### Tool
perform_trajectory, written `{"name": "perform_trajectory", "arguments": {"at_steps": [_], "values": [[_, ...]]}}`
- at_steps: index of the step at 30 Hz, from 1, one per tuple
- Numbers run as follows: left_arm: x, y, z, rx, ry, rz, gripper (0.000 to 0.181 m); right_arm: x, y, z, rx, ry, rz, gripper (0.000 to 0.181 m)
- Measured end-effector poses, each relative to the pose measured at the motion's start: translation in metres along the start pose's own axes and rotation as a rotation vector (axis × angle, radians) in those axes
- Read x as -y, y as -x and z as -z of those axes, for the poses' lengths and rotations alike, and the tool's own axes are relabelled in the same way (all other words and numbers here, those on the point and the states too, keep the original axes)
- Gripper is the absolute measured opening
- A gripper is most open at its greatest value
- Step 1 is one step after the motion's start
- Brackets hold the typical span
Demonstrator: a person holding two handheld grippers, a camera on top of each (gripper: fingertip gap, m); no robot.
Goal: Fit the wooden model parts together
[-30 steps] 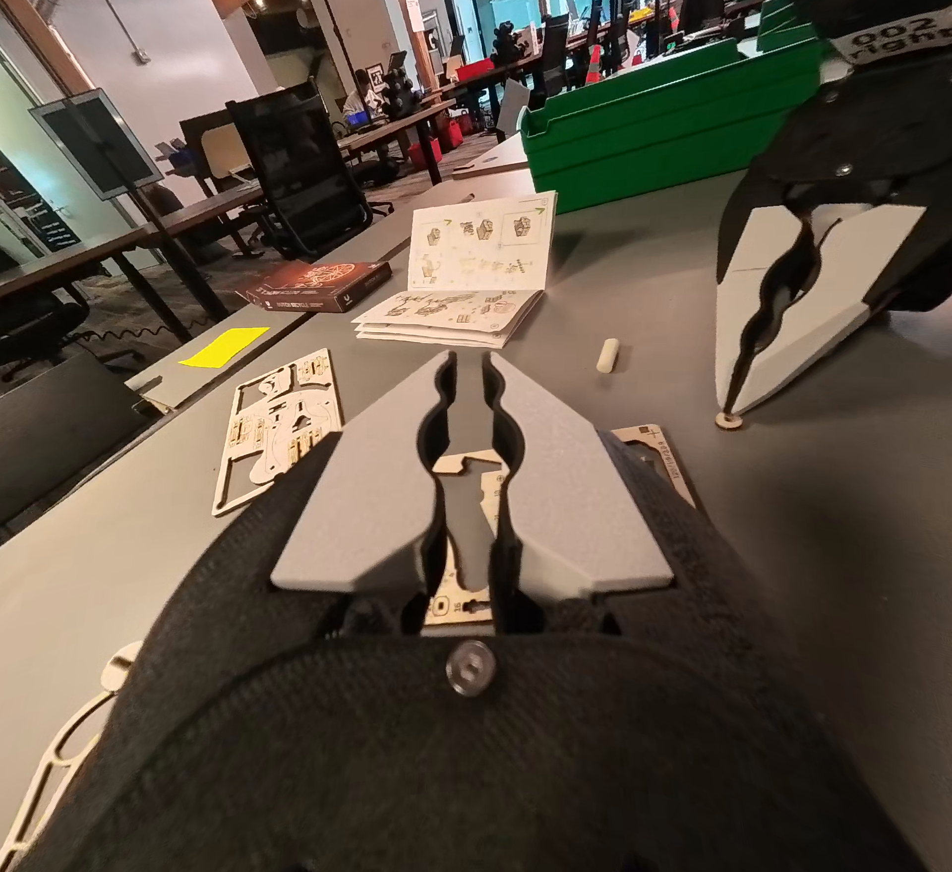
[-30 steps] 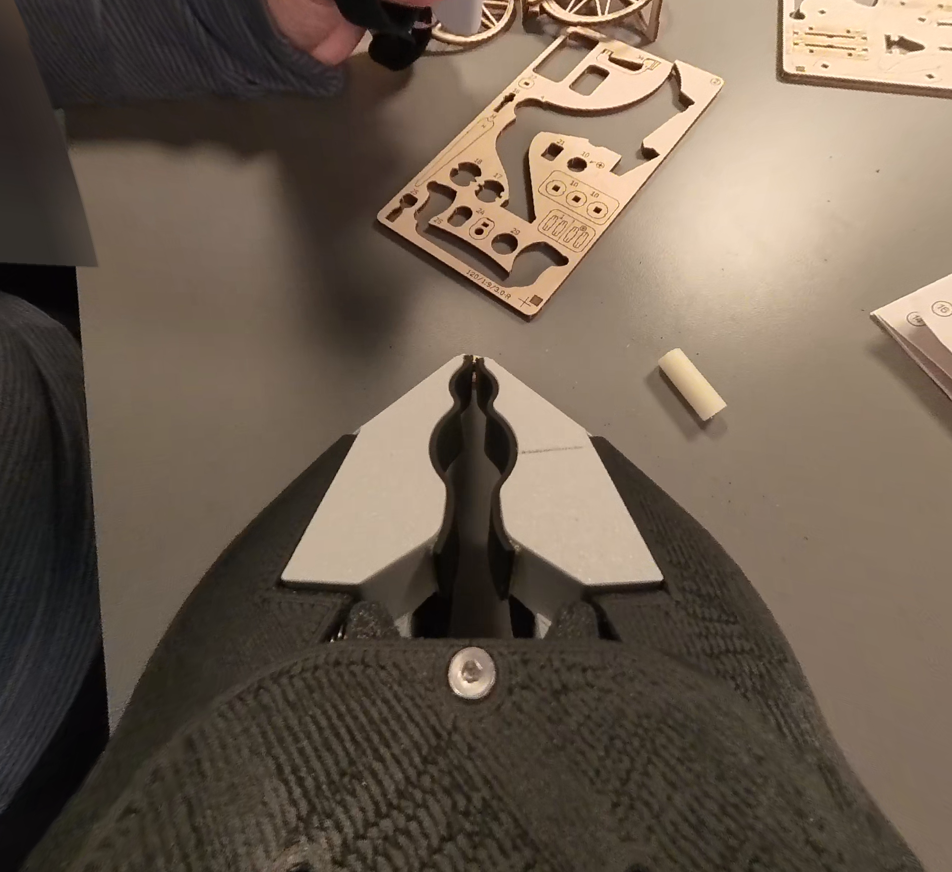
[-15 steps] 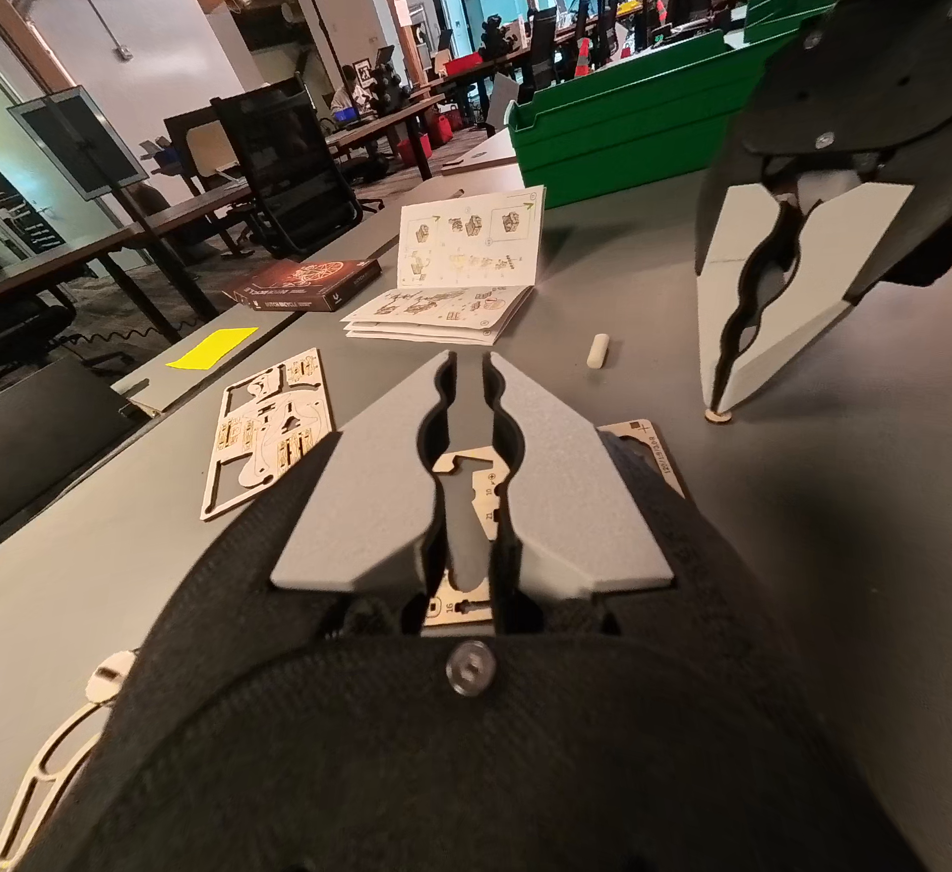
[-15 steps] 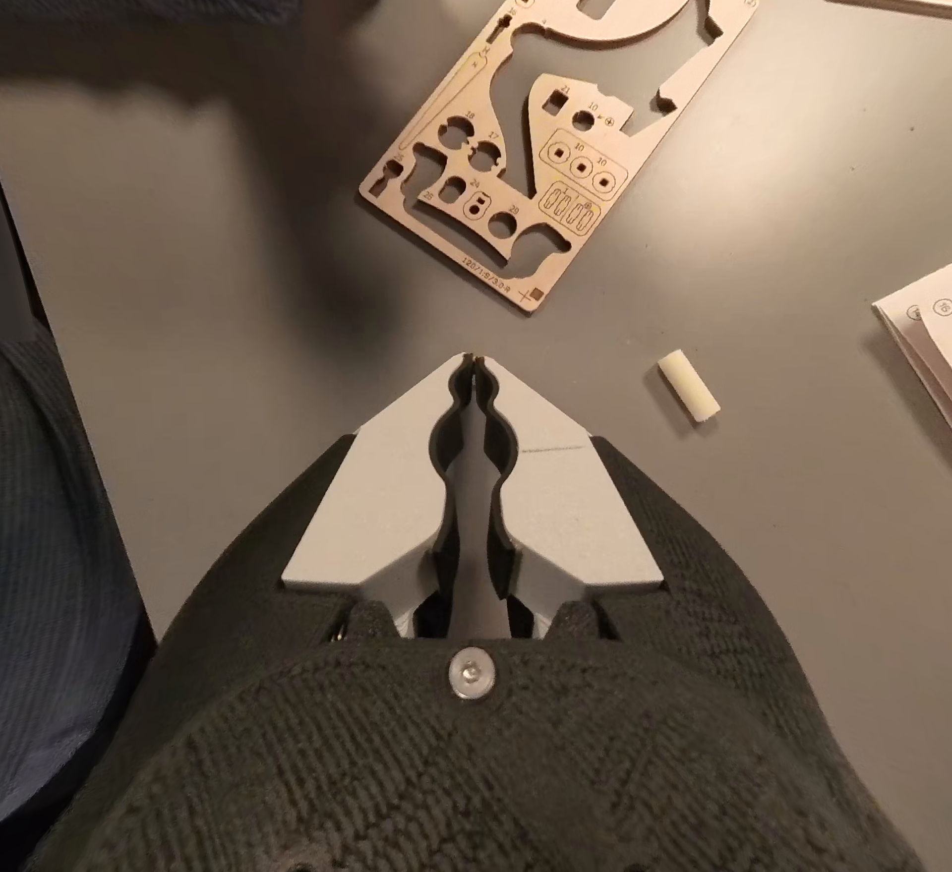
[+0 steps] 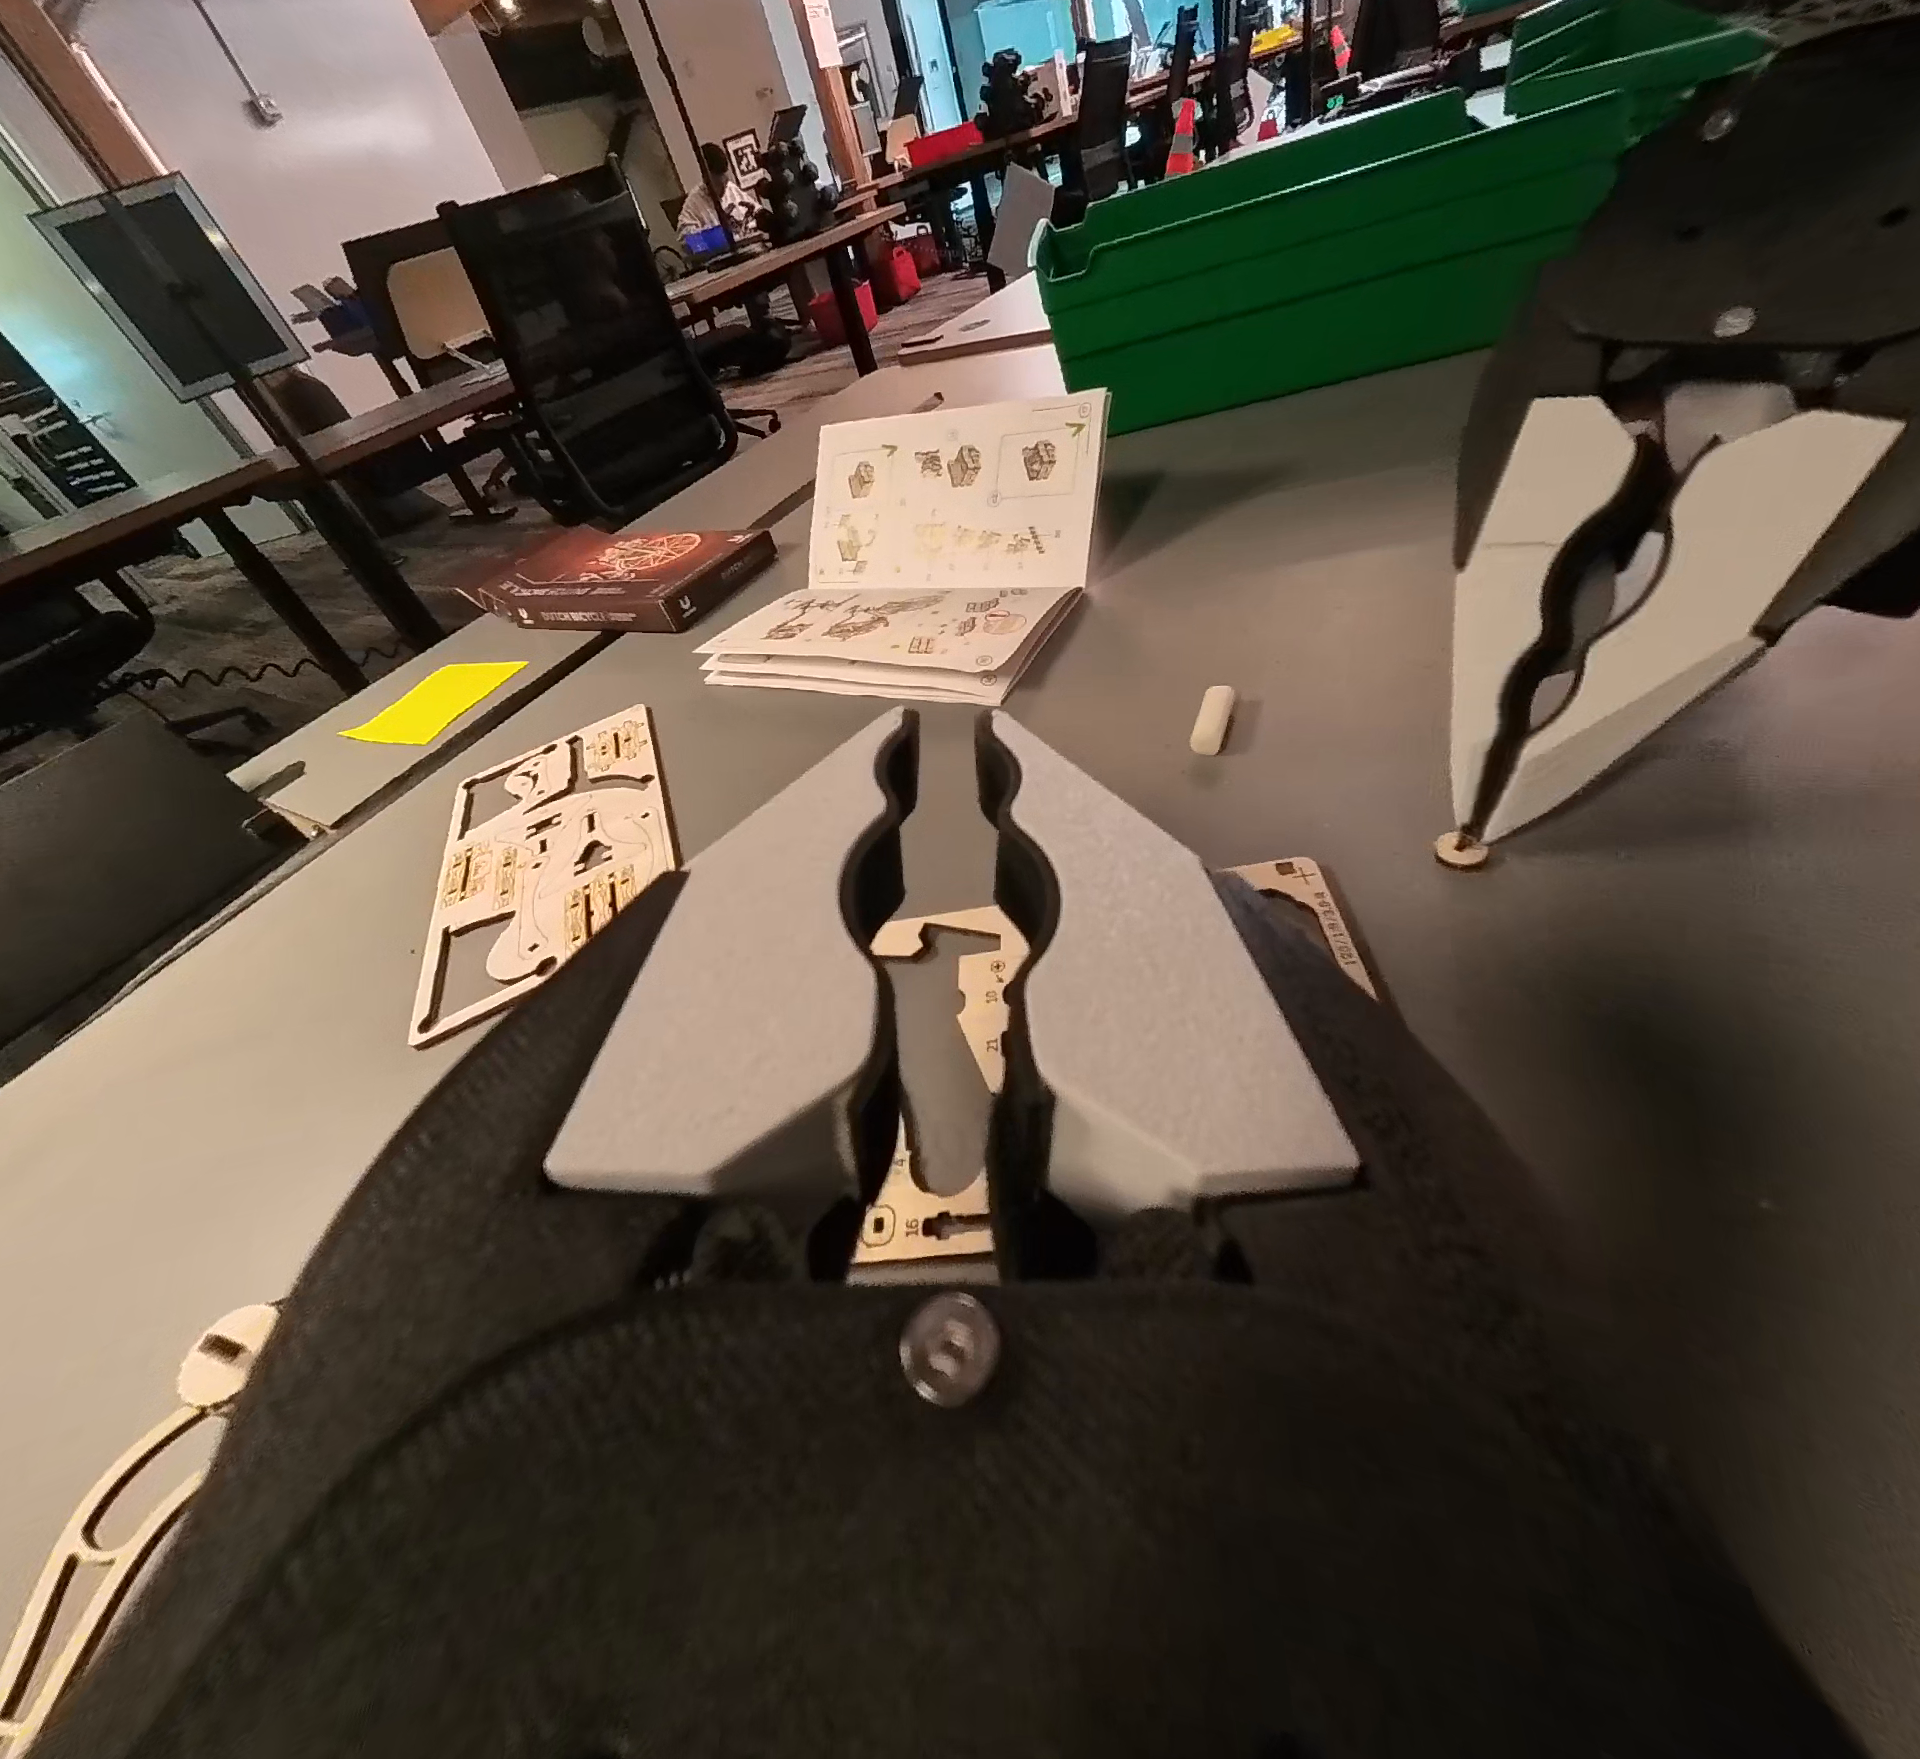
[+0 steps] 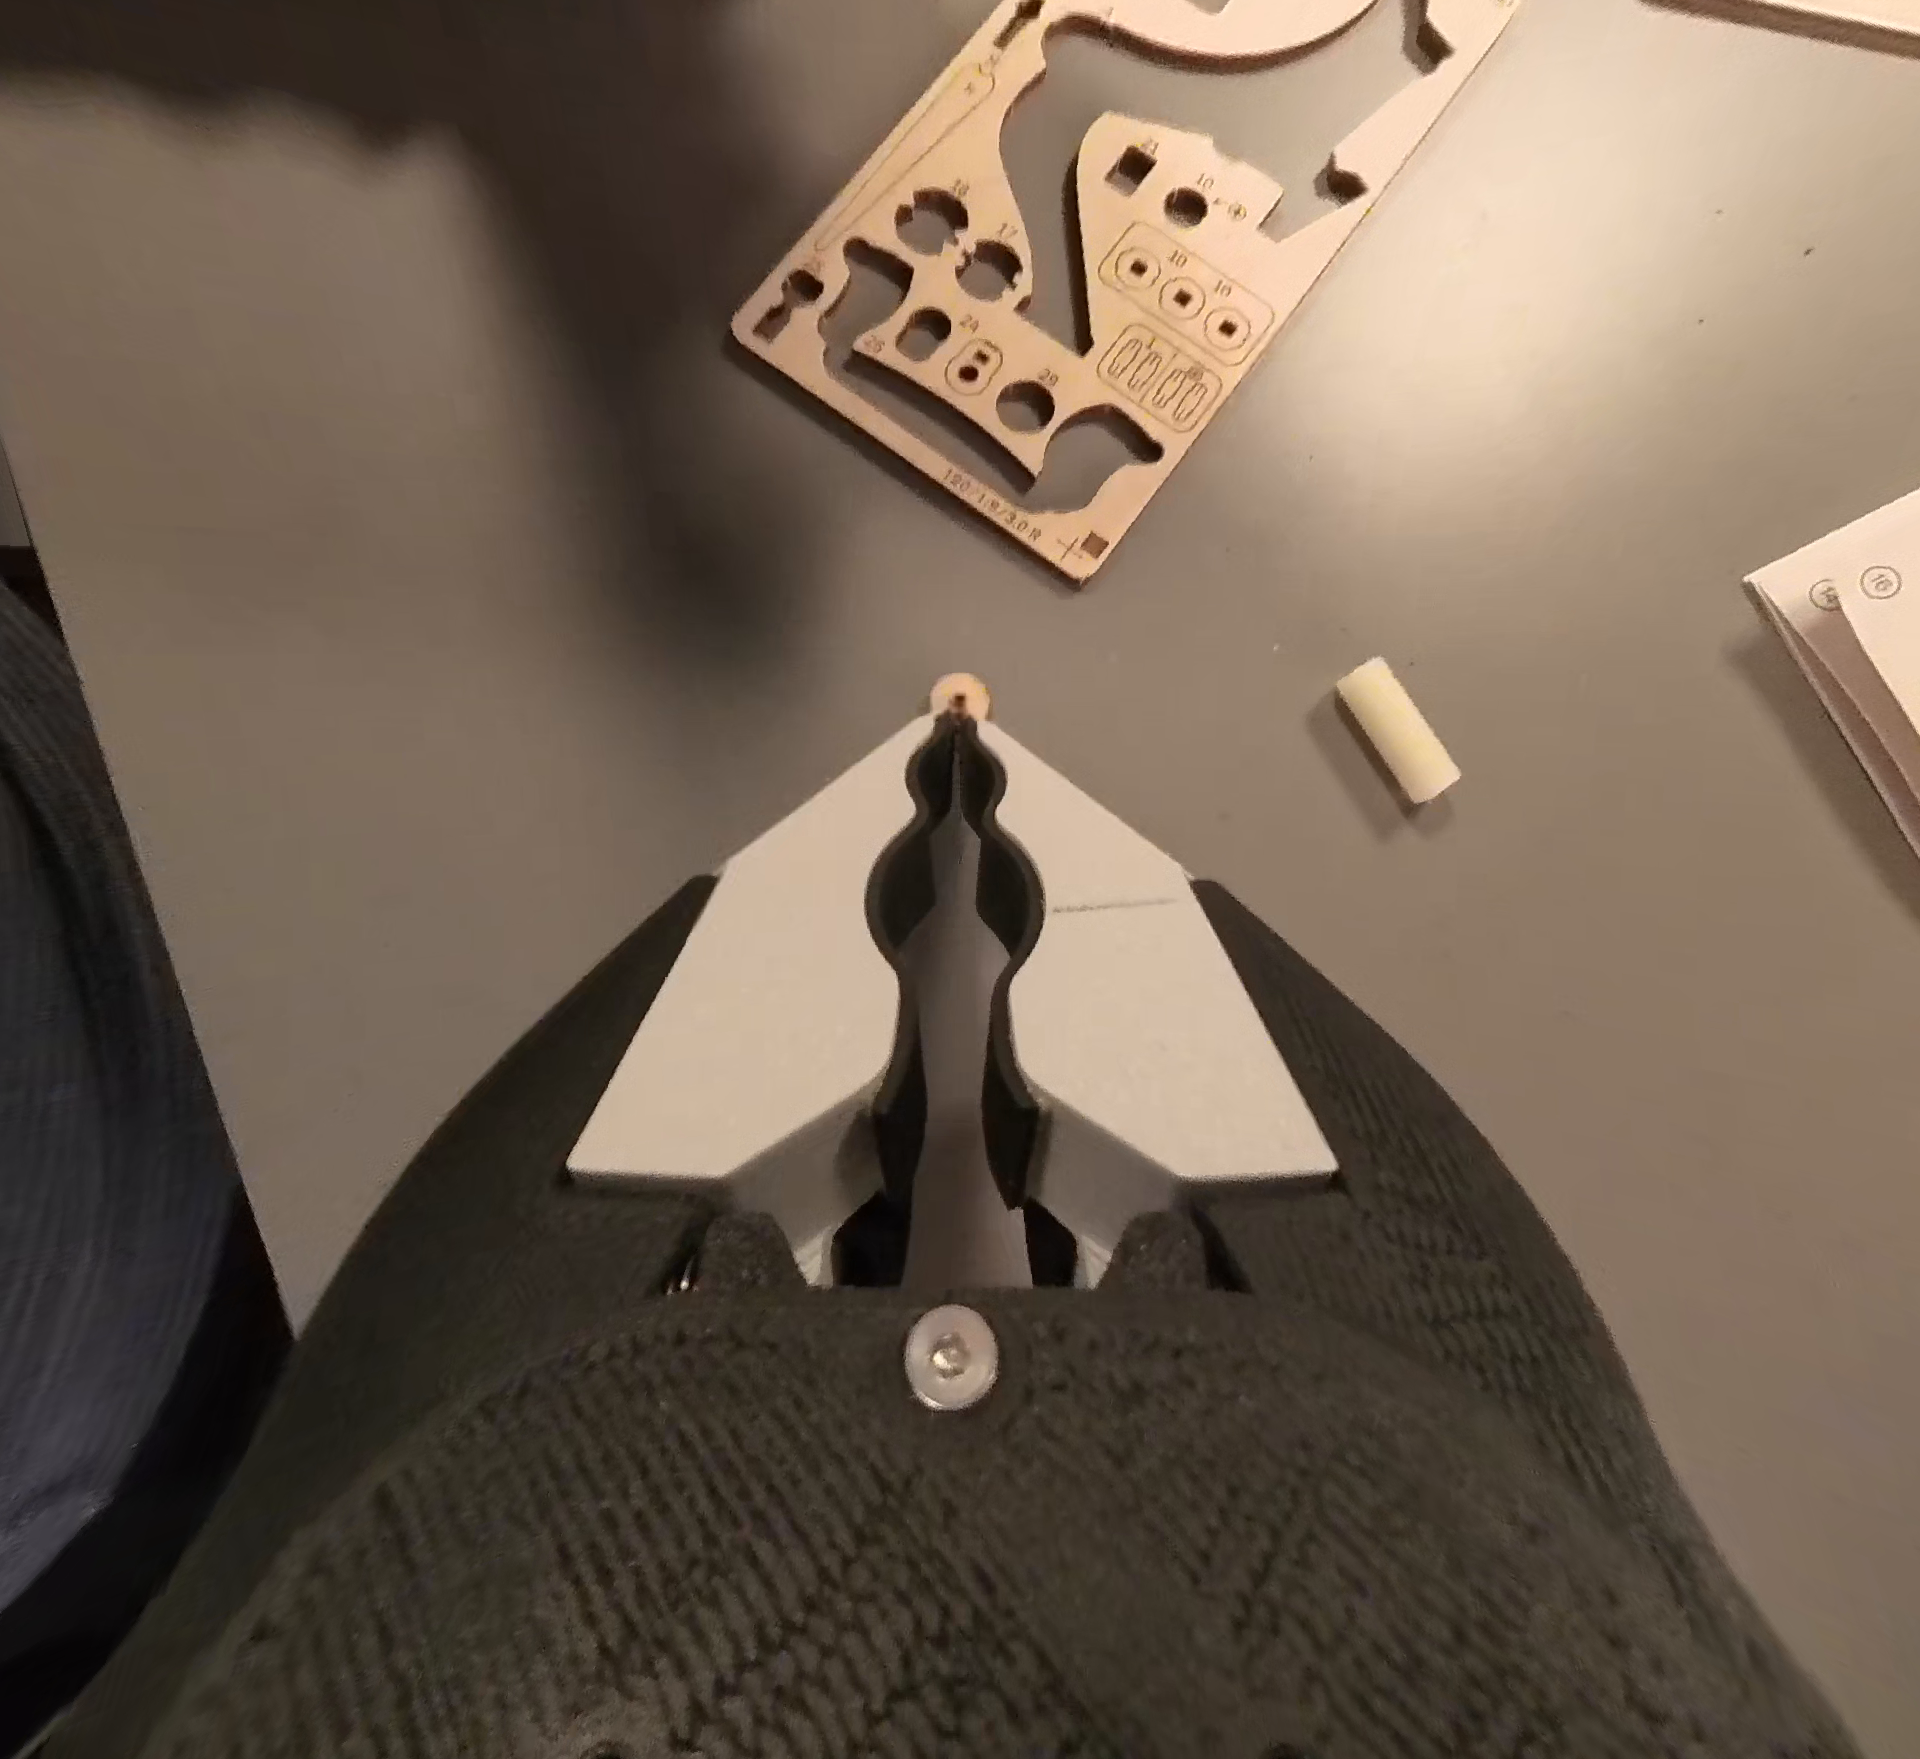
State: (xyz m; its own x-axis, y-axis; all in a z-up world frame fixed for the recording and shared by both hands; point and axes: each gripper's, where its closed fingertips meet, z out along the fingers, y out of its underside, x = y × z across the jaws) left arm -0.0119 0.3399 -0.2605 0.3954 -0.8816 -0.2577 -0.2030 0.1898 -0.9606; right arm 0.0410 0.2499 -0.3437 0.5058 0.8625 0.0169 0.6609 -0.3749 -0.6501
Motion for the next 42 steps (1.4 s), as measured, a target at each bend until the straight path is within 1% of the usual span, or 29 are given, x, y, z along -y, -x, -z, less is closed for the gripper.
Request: {"name": "perform_trajectory", "arguments": {"at_steps": [3, 4, 6, 7, 10, 12, 15, 16, 18, 21, 25, 28, 32, 35, 37, 42], "values": [[0.001, -0.002, 0.001, -0.012, -0.006, -0.003, 0.012, 0.001, 0.000, 0.000, -0.040, 0.005, 0.051, 0.000], [0.004, -0.007, 0.001, -0.042, -0.023, -0.009, 0.016, 0.003, 0.001, 0.001, -0.044, -0.014, 0.055, 0.000], [0.015, -0.027, 0.005, -0.169, -0.076, -0.013, 0.018, 0.018, 0.001, 0.008, -0.053, -0.113, 0.053, 0.000], [0.019, -0.039, 0.008, -0.251, -0.094, 0.009, 0.019, 0.028, 0.001, 0.014, -0.073, -0.177, 0.082, 0.000], [0.031, -0.067, 0.017, -0.505, -0.126, 0.209, 0.025, 0.053, 0.006, 0.032, -0.184, -0.293, 0.298, 0.000], [0.039, -0.076, 0.024, -0.658, -0.137, 0.369, 0.026, 0.065, 0.010, 0.040, -0.271, -0.318, 0.454, 0.000], [0.041, -0.080, 0.028, -0.792, -0.109, 0.568, 0.023, 0.080, 0.014, 0.051, -0.400, -0.318, 0.653, 0.000], [0.039, -0.081, 0.028, -0.809, -0.084, 0.596, 0.022, 0.084, 0.015, 0.053, -0.439, -0.313, 0.712, 0.000], [0.036, -0.085, 0.028, -0.834, -0.065, 0.599, 0.018, 0.090, 0.019, 0.057, -0.482, -0.306, 0.802, 0.000], [0.040, -0.091, 0.031, -0.857, -0.077, 0.586, 0.011, 0.096, 0.022, 0.060, -0.537, -0.286, 0.914, 0.000], [0.050, -0.089, 0.035, -0.874, -0.142, 0.596, 0.011, 0.100, 0.030, 0.059, -0.564, -0.265, 1.020, 0.000], [0.049, -0.090, 0.037, -0.879, -0.133, 0.572, 0.005, 0.103, 0.033, 0.060, -0.569, -0.274, 1.035, 0.000], [0.047, -0.095, 0.038, -0.905, -0.123, 0.572, 0.008, 0.104, 0.035, 0.060, -0.560, -0.279, 1.049, 0.000], [0.051, -0.093, 0.041, -0.922, -0.148, 0.597, 0.009, 0.103, 0.037, 0.061, -0.551, -0.283, 1.054, 0.000], [0.054, -0.094, 0.043, -0.942, -0.167, 0.605, 0.009, 0.103, 0.039, 0.061, -0.540, -0.287, 1.059, 0.000], [0.054, -0.101, 0.045, -0.966, -0.158, 0.599, 0.004, 0.101, 0.042, 0.061, -0.526, -0.285, 1.069, 0.000]]}}
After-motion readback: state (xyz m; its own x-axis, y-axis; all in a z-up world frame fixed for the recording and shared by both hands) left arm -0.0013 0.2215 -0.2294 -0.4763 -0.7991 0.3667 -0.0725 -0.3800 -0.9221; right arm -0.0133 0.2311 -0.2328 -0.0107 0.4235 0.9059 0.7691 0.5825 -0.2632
